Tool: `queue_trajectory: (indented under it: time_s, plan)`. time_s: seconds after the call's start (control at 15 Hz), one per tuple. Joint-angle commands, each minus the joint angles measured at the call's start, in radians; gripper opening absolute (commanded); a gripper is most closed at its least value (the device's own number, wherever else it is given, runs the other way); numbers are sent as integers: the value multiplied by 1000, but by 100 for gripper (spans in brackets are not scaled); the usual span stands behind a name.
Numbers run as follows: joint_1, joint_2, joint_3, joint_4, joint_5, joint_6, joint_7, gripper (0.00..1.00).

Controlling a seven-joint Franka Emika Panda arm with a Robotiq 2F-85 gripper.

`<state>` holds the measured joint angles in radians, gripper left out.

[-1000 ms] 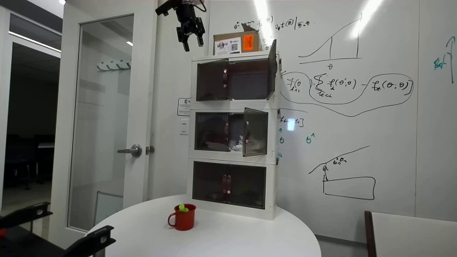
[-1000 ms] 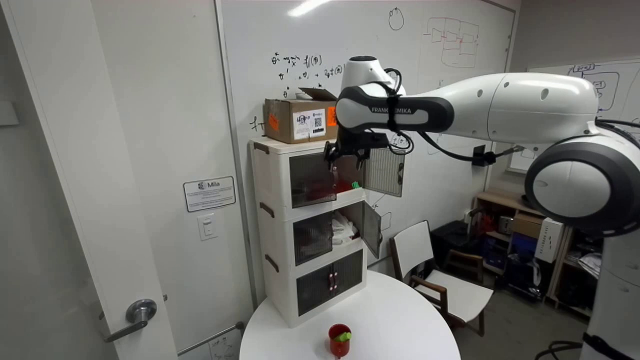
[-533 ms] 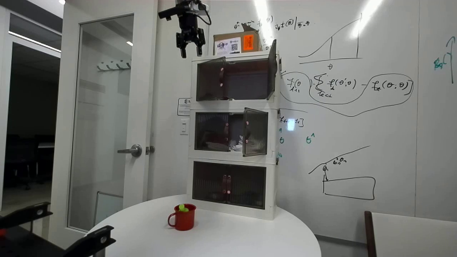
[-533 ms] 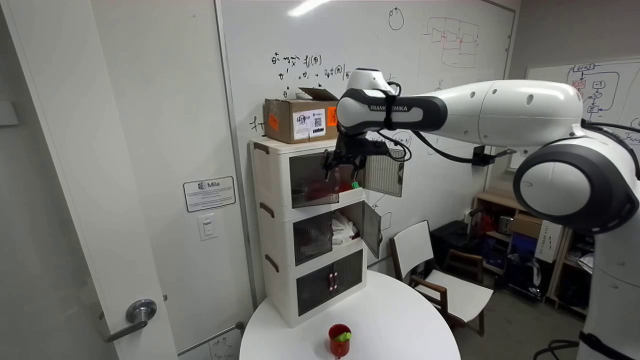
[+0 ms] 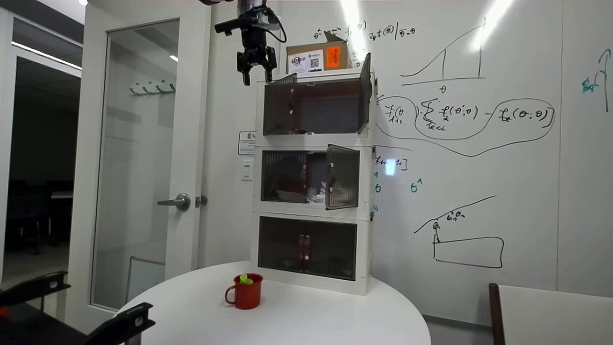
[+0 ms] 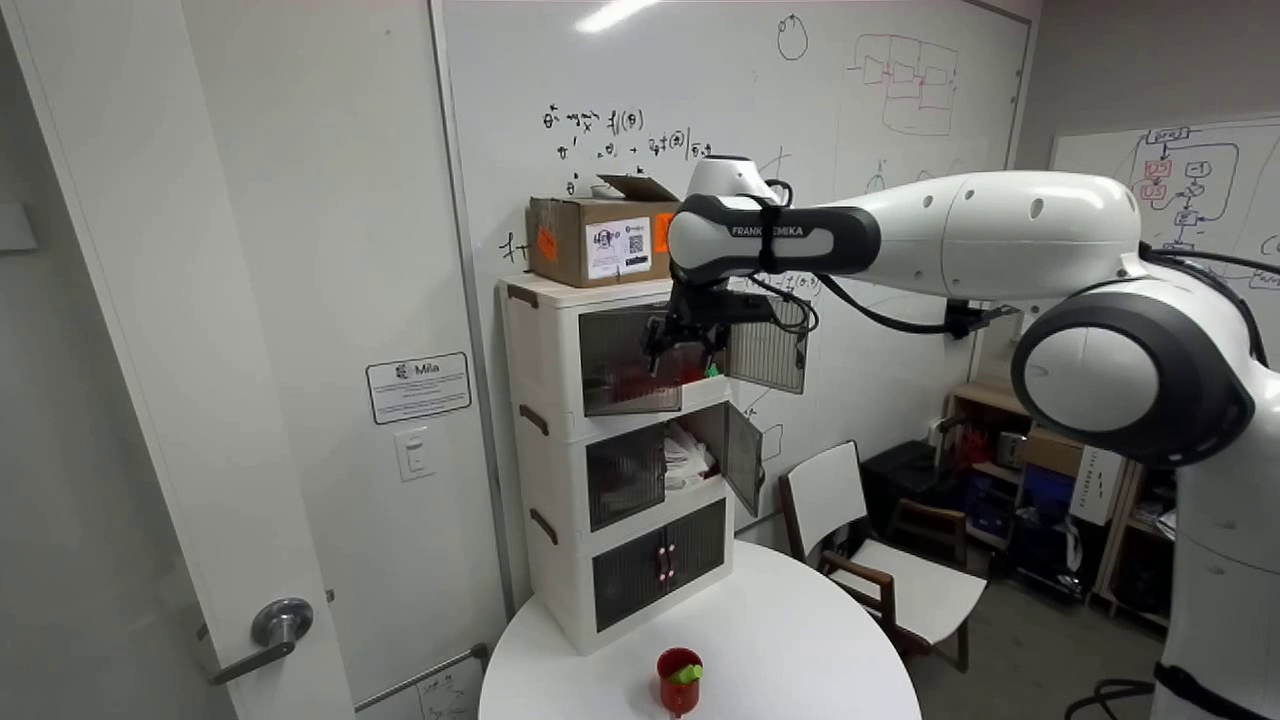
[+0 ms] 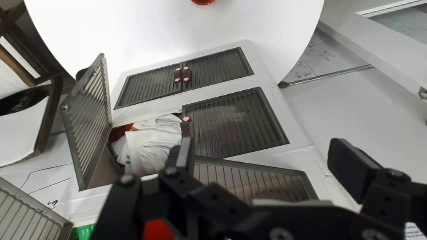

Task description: Close the top left cabinet door

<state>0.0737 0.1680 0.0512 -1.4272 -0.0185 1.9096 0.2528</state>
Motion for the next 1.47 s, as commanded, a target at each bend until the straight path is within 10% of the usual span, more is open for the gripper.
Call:
queue_trajectory:
  time_s: [0.0, 0.6, 1.4]
  plan:
    - [9, -134, 6, -205, -5, 99, 20, 100]
    - [20, -116, 16, -321, -178, 435, 188, 100]
    - [75, 143, -74, 2, -475, 502, 439, 100]
